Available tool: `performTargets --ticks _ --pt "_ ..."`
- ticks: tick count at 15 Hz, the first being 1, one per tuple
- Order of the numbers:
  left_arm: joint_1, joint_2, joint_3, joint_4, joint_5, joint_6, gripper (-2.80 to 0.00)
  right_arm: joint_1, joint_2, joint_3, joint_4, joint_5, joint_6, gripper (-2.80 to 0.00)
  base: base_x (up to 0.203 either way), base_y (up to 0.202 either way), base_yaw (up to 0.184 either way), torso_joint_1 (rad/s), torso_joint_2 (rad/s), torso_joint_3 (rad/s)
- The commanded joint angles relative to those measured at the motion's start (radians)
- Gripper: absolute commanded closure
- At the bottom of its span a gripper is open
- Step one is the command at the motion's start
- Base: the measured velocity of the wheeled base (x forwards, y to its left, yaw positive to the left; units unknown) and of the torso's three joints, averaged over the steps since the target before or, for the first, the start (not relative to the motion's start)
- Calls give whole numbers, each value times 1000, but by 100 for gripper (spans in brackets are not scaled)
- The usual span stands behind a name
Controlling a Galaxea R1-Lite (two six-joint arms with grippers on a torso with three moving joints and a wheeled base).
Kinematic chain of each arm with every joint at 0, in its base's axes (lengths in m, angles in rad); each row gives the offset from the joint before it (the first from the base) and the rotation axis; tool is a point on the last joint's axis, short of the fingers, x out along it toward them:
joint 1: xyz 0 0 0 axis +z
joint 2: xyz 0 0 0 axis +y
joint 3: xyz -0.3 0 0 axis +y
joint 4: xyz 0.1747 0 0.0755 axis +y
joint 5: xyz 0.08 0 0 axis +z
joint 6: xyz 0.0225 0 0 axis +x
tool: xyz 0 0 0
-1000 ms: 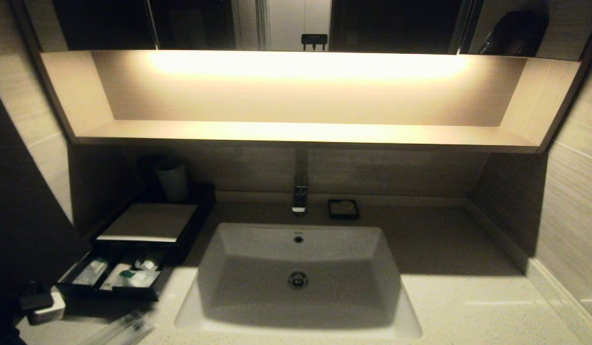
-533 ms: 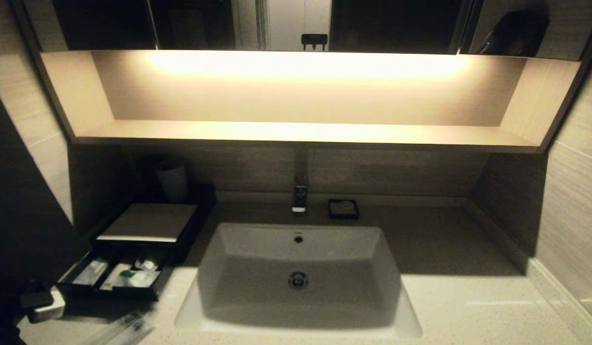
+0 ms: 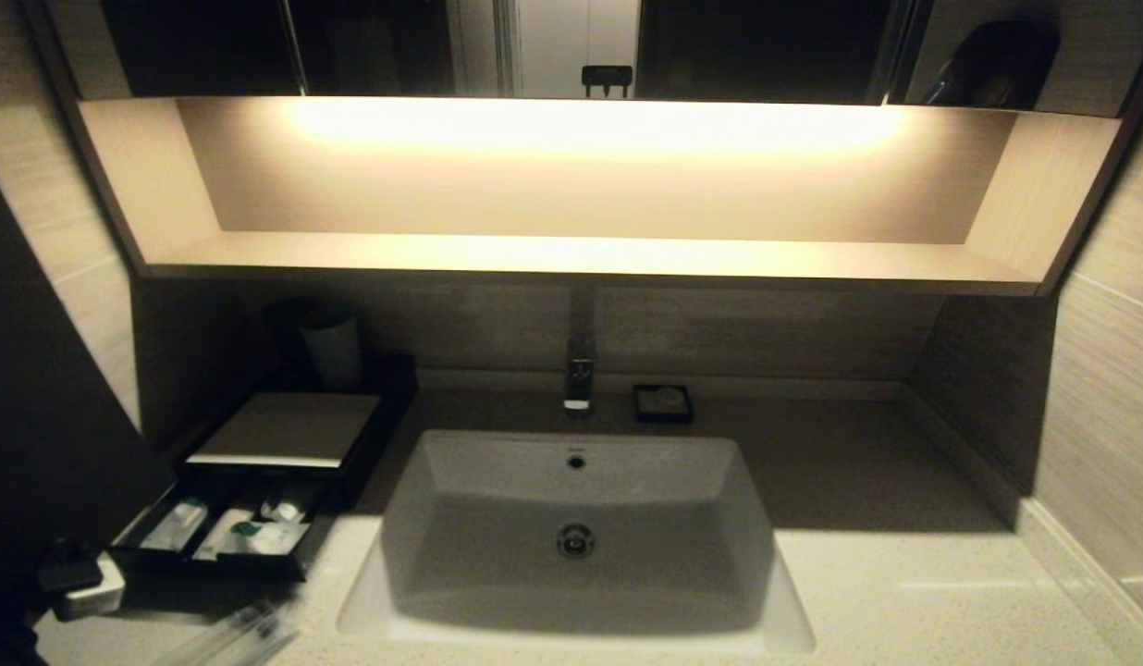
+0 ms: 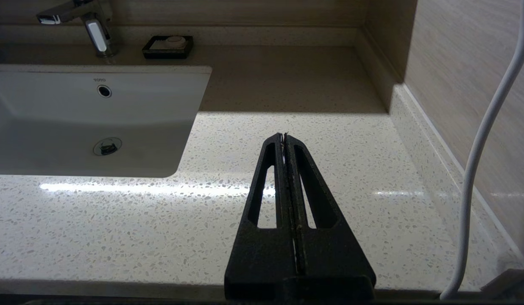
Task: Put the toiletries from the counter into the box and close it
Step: Pick up the bathroom toiletry
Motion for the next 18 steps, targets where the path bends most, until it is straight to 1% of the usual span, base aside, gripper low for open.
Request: performTargets --ticks 1,3,18 --pt "1 2 -1 6 -1 1 -280 0 0 0 0 0 0 0 0 0 0 0 0 0" --pt "1 4 -3 12 0 -9 -280 0 0 0 0 0 0 0 0 0 0 0 0 0" --pt "10 29 -14 12 0 -12 -280 0 0 0 0 0 0 0 0 0 0 0 0 0"
